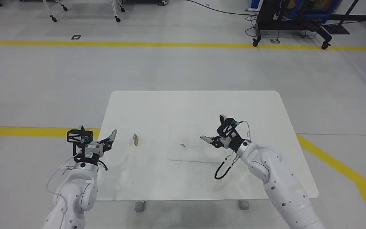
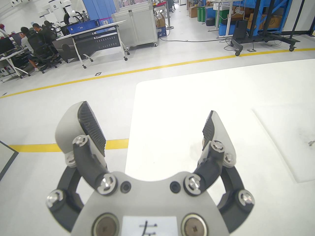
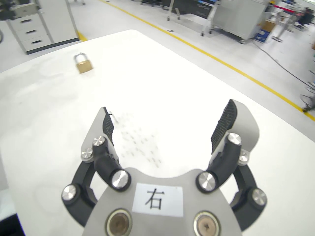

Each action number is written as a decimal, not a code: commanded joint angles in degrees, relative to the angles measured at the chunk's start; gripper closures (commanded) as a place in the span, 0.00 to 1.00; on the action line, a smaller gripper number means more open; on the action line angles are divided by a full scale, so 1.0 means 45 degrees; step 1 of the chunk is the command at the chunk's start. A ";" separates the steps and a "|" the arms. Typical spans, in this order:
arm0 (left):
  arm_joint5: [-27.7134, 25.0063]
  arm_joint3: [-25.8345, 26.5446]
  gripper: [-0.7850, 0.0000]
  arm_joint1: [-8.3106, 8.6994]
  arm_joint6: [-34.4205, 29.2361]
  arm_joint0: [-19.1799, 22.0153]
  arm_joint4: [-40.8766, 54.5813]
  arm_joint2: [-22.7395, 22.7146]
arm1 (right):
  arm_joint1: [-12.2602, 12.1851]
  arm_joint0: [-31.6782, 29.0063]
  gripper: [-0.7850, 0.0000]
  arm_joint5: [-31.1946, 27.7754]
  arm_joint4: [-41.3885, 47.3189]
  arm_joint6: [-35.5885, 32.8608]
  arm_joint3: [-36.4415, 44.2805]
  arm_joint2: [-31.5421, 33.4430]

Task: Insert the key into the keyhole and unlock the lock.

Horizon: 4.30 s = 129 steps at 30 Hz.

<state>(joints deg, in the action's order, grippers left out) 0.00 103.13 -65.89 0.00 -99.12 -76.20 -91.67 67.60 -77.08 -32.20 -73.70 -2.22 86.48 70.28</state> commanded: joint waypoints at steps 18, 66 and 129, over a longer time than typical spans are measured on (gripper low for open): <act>0.0000 0.0000 0.00 0.0000 0.0000 0.0000 0.0000 0.0000 | 0.1270 0.5416 0.47 -0.3973 -0.1090 -0.0759 -0.6266 -0.4907; -0.0281 0.0161 0.00 -0.0040 -0.0111 0.0252 0.0134 0.0351 | 0.1008 0.4823 1.00 -0.2921 -0.1606 0.8439 -0.7500 -0.4452; -0.8677 -0.4928 0.11 -0.1122 -0.8415 0.6058 1.8863 0.5255 | 0.1807 0.3641 1.00 -0.4196 1.3167 0.4855 -0.5880 -0.6436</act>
<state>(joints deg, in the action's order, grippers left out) -39.12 80.92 -70.90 -38.48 -71.87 9.47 -68.18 75.88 -60.44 -51.30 -14.58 20.25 59.56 40.80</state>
